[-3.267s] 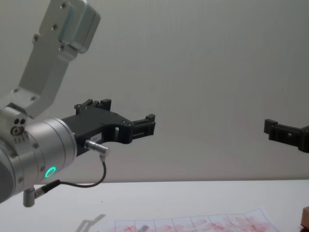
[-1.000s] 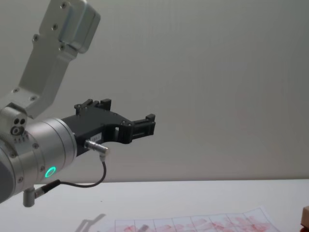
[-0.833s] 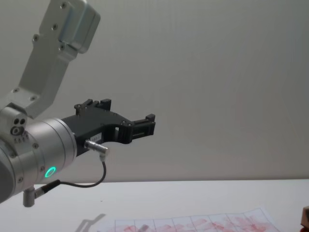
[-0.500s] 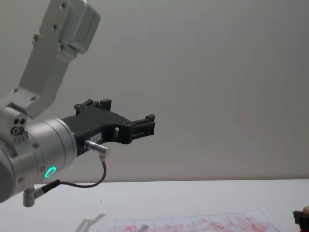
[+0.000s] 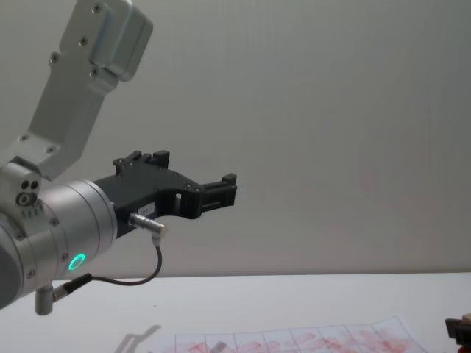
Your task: Use the one hand to pick up the stamp and affix it onto the A4 paper.
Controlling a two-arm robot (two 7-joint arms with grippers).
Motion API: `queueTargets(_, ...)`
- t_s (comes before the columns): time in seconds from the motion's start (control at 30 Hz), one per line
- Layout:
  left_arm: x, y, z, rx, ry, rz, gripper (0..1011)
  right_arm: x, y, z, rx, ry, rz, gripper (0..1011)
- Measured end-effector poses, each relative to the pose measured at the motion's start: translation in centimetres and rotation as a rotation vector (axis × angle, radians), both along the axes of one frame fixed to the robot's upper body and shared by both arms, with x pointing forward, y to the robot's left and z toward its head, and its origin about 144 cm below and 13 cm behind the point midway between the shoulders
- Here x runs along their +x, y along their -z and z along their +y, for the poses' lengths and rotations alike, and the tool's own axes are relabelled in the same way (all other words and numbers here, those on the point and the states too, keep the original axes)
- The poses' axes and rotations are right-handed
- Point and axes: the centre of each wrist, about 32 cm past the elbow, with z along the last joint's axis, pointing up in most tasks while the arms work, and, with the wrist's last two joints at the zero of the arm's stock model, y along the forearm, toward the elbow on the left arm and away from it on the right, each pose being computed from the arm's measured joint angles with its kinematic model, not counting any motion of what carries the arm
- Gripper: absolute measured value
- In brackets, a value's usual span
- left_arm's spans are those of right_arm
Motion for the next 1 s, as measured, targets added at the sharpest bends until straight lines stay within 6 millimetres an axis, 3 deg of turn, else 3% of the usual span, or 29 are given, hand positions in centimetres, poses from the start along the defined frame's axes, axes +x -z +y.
queueTargets(0.1,0.0,0.0,0.0,0.0,0.0,0.0,1001,0.1,0.01,0.02,0.0,-0.002,0.001,484)
queueTargets(0.23,0.0,0.0,0.0,0.0,0.0,0.0,1001,0.22,0.03,0.04,0.001,-0.005,0.003,403)
queueTargets(0.4,0.0,0.0,0.0,0.0,0.0,0.0,1001,0.29,0.06,0.05,0.002,-0.006,0.005,233)
queueTargets(1.0,0.0,0.0,0.0,0.0,0.0,0.0,1001,0.83,-0.6,0.34,-0.009,-0.045,-0.033,218)
